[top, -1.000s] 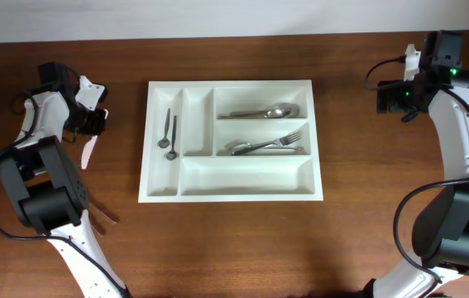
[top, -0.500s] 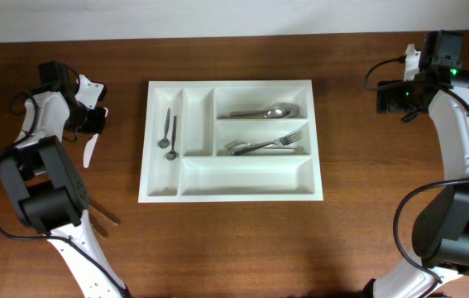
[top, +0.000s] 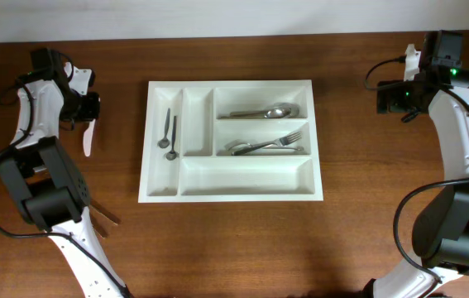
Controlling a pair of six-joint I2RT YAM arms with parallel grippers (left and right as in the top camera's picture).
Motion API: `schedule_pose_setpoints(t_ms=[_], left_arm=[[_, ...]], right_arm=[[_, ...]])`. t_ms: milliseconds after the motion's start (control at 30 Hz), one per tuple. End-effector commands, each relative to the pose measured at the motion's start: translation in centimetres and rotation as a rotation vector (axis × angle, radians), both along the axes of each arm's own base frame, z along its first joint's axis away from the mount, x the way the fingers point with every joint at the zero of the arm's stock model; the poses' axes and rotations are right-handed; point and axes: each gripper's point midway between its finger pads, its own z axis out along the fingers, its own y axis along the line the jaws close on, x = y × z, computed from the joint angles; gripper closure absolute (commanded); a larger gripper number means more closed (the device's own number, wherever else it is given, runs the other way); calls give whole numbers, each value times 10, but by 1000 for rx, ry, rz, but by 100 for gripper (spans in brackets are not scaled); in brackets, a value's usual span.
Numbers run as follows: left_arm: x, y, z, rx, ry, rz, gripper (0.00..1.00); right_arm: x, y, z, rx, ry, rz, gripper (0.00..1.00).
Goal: Pack container
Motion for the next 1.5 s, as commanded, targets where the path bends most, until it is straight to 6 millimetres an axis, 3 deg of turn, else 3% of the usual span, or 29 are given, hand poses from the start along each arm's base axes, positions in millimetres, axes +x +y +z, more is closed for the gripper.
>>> schedule_pose_setpoints(t_ms=[0,100,233,400,567,600,733,833,967,1133,1400,1433,1467], left_arm=[[6,-2,11,-36,-7,86,98],[5,-10,22,-43,7,82,98],[8,-40,47,-53,20,44,98],[15,-96,65,-80,18,2,98],[19,-169,69,-143,15,-44,98],[20,-193,70,-149,6,-69,98],[21,-243,73,-166,-23,-116,98],[23,-279,75,-164,-50,-48,98],[16,-289,71,-91,-47,6,98],[-1,-274,47,-18,27,116,98],[-18,-265,11,12,102,129,98],[-18,-264,11,11,101,131,94],[-16,-263,11,10,96,133,82]], right_arm=[[3,0,5,-5,-14,6,1],[3,0,5,-5,-14,6,1],[3,0,5,-5,-14,6,1],[3,0,5,-5,-14,6,1],[3,0,5,-5,-14,6,1],[3,0,5,-5,-14,6,1],[3,0,5,-5,-14,6,1],[3,0,5,-5,-14,6,1],[3,0,5,-5,-14,6,1],[3,0,5,-5,-13,6,1],[3,0,5,-5,-14,6,1],[3,0,5,-5,-14,6,1],[3,0,5,-5,-14,6,1]])
